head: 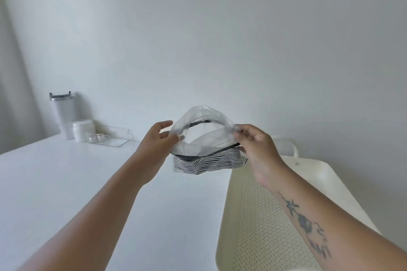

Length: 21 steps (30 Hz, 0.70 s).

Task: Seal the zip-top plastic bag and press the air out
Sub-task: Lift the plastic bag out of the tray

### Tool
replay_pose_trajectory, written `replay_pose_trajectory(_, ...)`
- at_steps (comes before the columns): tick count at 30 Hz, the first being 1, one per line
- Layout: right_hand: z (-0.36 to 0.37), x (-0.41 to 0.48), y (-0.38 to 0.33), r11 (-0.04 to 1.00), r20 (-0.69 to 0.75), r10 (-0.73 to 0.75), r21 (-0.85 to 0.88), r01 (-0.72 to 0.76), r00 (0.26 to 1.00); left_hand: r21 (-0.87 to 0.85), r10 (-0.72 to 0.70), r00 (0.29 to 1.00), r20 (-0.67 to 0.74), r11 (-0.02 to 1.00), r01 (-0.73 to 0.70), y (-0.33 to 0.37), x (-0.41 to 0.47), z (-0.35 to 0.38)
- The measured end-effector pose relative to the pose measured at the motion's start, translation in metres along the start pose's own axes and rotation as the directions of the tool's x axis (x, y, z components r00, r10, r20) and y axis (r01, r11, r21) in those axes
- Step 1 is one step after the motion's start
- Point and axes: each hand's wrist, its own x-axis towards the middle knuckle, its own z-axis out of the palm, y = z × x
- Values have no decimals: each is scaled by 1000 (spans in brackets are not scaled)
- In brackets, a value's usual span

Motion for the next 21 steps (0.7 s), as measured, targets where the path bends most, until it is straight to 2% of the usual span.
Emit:
replay_pose_trajectory(6, 34, -7, 8, 999, 63, 34, -17, -33, 997, -39, 43, 998, -49, 998, -45, -15, -17, -34)
replay_pose_trajectory(13, 61, -29, 26, 987, 129, 138, -96, -126, 982, -3, 86, 985, -147, 996, -87, -36, -43, -63)
replay_pose_trajectory(17, 79, -50, 40, 979, 93, 166, -137, -152, 982, 49, 122, 975, -188, 992, -114, -47, -62, -76)
replay_pose_trajectory(21, 89, -70, 55, 976, 61, 182, -129, -173, 981, 97, 127, 977, -172, 989, -112, -57, -79, -85)
